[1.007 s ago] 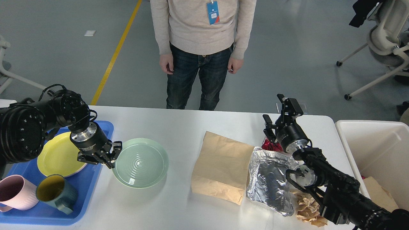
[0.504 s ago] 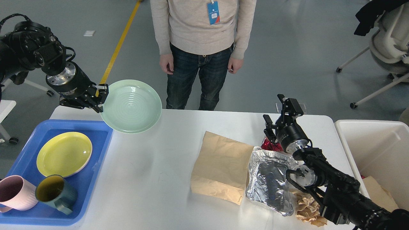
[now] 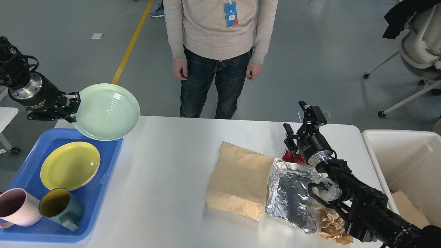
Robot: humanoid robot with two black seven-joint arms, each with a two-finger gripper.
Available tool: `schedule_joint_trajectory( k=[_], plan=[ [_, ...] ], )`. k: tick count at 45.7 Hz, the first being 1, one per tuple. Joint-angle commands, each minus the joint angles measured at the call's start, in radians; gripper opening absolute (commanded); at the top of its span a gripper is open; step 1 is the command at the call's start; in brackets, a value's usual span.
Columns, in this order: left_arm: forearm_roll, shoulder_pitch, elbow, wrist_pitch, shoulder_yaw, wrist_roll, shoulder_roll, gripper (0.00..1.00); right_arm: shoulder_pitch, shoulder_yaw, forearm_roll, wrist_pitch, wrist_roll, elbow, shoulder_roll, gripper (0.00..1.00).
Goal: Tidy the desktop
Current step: 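Lift the green bowl and set it on the yellow plate in tray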
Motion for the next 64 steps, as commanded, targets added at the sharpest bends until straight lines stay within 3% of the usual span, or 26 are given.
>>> schedule_joint_trajectory(
  k=[1,28,64],
  plan=[
    [-0.001,0.099,0.099,0.000,0.001,-0.024,0.037,0.00,0.000,0.000,0.000,0.000,0.000,0.001,0.000,1.00],
    [-0.001,0.463,0.456,0.000,-0.035,-0.024,0.107,0.00,0.000,0.000,0.000,0.000,0.000,-0.001,0.000,1.00],
    [-0.001,0.582,0.490,0.000,-0.107,-0.024,0.088,0.01,0.000,0.000,-0.001,0.000,0.000,0.001,0.000,1.00]
  ],
)
